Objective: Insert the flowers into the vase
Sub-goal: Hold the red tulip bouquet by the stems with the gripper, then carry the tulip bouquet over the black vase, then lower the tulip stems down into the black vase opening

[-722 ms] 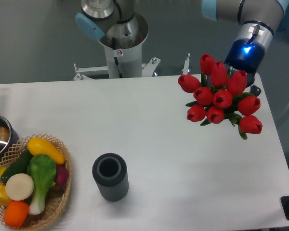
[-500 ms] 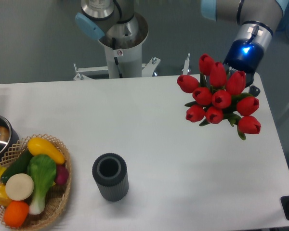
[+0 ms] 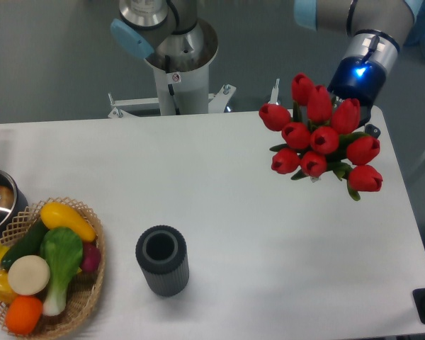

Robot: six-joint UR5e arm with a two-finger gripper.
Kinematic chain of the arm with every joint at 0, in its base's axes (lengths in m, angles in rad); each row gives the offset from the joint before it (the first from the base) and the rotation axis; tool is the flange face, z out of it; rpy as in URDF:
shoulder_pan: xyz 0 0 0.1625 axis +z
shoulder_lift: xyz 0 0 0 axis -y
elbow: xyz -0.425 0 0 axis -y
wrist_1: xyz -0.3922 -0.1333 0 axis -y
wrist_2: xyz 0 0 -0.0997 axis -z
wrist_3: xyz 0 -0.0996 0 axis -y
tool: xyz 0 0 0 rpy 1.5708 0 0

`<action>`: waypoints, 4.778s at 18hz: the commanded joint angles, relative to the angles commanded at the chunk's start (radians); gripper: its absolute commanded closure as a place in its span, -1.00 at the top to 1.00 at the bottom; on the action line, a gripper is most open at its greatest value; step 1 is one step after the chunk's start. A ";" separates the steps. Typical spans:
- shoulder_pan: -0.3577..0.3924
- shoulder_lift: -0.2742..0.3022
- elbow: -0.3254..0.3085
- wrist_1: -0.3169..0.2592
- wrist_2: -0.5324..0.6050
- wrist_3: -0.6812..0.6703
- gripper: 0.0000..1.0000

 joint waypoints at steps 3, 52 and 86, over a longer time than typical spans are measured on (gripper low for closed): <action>-0.011 -0.003 -0.014 0.002 -0.008 0.002 -0.58; -0.350 -0.204 -0.066 0.057 -0.410 0.221 -0.71; -0.365 -0.298 -0.112 0.064 -0.397 0.331 -0.69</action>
